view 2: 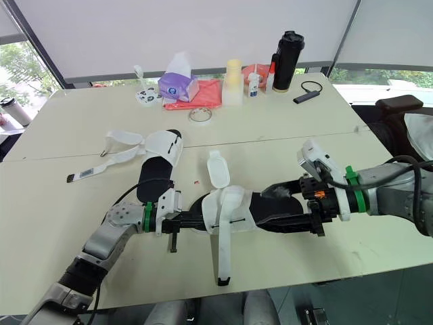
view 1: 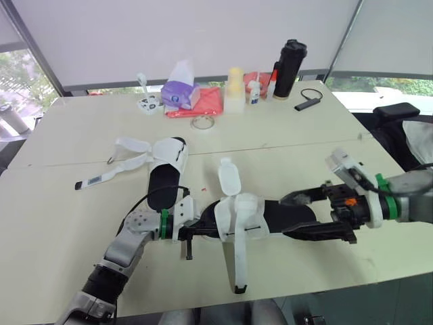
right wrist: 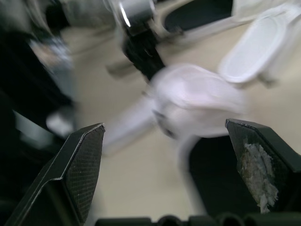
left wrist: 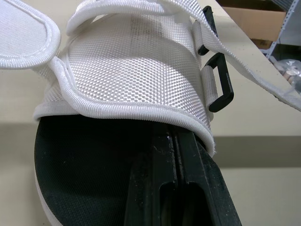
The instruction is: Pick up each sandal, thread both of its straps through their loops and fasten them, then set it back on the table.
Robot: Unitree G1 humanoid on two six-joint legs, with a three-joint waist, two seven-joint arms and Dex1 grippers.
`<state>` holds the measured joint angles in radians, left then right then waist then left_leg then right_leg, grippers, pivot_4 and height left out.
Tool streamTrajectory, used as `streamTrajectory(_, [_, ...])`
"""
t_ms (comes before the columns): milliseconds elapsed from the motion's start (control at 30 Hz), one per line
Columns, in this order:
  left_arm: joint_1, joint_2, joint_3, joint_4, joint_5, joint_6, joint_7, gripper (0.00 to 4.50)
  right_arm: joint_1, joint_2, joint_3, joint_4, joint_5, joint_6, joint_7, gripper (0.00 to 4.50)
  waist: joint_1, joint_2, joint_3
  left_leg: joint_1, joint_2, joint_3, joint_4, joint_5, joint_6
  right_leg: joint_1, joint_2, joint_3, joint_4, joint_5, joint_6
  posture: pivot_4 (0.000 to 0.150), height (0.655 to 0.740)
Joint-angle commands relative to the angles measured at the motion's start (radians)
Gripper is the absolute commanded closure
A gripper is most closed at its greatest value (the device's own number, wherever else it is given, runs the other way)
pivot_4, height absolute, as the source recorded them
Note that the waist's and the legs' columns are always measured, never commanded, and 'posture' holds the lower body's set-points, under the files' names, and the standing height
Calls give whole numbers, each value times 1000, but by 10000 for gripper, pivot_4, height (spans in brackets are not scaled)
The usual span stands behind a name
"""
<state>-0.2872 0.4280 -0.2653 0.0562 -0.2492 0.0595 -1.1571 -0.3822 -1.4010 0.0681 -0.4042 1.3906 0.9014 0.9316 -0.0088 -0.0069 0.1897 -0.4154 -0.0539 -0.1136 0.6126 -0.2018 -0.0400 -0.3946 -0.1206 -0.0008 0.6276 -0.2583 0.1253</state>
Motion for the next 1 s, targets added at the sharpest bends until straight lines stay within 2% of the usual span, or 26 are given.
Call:
streamTrajectory(33, [12, 10, -9, -23, 3, 9, -2, 45000, -57, 39, 29, 41, 197, 219, -71, 1036, 1, 0, 0, -3, 0, 0, 0, 0, 0, -3, 0, 0, 0, 0, 0, 1500, 7400])
streamTrajectory(133, [16, 13, -9, -32, 2, 15, 0, 45000, -72, 91, 51, 85, 295, 314, -142, 1036, 2, 0, 0, -11, -1, 1, 2, 0, 0, -11, 0, 0, 0, 1, 0, 1500, 7400])
streamTrajectory(233, [24, 15, -8, -48, 0, 25, 6, 45000, -51, 157, 65, 94, 361, 348, -222, 1036, 5, 0, 0, -11, -1, 2, 2, 0, 1, -11, 0, 0, 1, 1, 1, 1500, 7400])
streamTrajectory(433, [43, 21, -4, -85, -2, 40, 15, 45000, -4, 264, 86, 112, 411, 367, -370, 1036, 11, 0, 0, -11, -1, 3, 3, 0, 1, -10, 1, -1, 2, 1, 1, 1500, 7400])
streamTrajectory(700, [74, 35, -4, -133, -4, 52, 25, 45000, 96, 369, 86, 121, 325, 370, -454, 1036, 21, 0, 0, -11, -1, 5, 3, 0, 1, -10, 2, -1, 2, 1, 1, 1500, 7400])
streamTrajectory(1000, [91, 43, -10, -153, -3, 56, 30, 45000, 130, 476, 74, 169, 187, 388, -453, 1036, 21, 0, 0, -10, -2, 5, 4, 0, 1, -10, 3, -1, 3, 1, 1, 1500, 7400])
